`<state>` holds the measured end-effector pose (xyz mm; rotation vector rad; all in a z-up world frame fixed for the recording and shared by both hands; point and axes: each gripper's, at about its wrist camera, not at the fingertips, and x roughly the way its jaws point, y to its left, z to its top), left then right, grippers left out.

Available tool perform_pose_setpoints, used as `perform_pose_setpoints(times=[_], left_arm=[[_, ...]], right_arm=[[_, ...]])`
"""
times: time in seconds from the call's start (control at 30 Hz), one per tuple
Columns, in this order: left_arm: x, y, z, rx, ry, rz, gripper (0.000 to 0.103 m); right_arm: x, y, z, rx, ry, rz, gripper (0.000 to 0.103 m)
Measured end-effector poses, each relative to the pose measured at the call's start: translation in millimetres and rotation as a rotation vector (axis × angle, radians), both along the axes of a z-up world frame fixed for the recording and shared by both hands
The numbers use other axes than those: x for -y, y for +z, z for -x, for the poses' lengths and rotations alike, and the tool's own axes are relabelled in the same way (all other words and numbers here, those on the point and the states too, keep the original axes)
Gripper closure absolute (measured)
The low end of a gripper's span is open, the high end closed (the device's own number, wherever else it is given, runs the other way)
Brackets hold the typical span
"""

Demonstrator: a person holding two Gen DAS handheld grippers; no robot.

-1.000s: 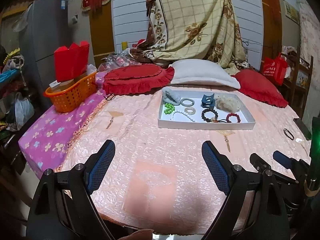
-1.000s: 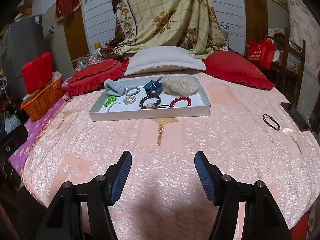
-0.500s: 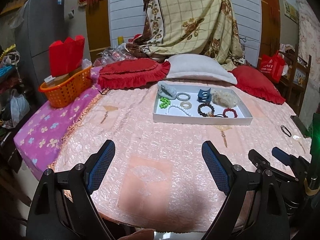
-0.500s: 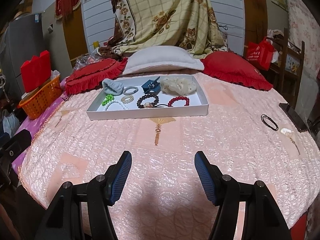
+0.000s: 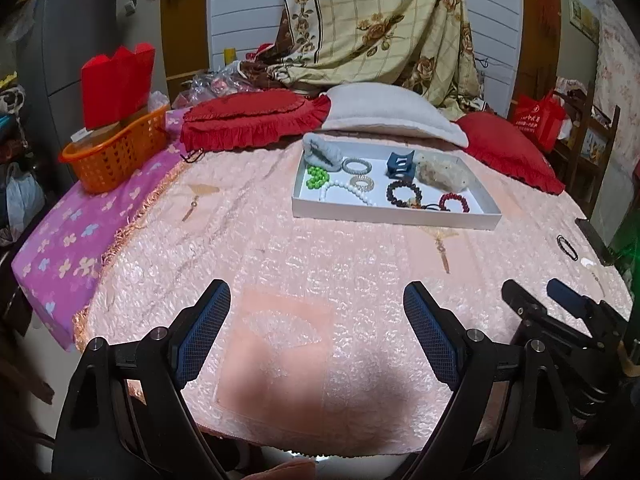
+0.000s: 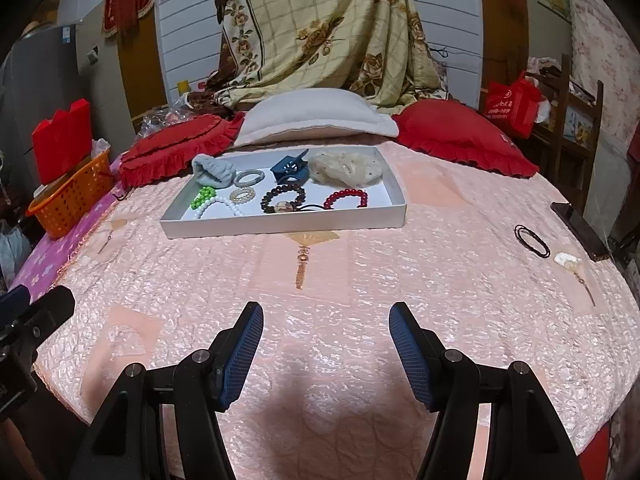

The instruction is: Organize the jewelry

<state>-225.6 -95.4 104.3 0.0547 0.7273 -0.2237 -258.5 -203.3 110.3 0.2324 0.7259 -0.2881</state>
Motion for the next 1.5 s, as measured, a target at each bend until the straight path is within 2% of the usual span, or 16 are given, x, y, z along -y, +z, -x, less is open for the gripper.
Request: perform_pose_setpoints(times=[0.23,1.0,1.5], left_arm=[[1.3,-12.1,-6.8,-0.054,-0.001,-0.008,0.015],[5.6,-23.3,-11.5,-0.107,0.0,-0.017,0.015],[5.1,-37.0,-23.2,-0.138,0.026,-0.062,0.015]], right_arm=[[3.7,-4.1,-1.4,-0.014,-0.012,-0.01,0.04],[8.7,-5.8,0.6,-0.01,-0.022,0.0,0.04],[-0.7,-10.8,-8.3,-0.019,0.028,0.075,0.039]])
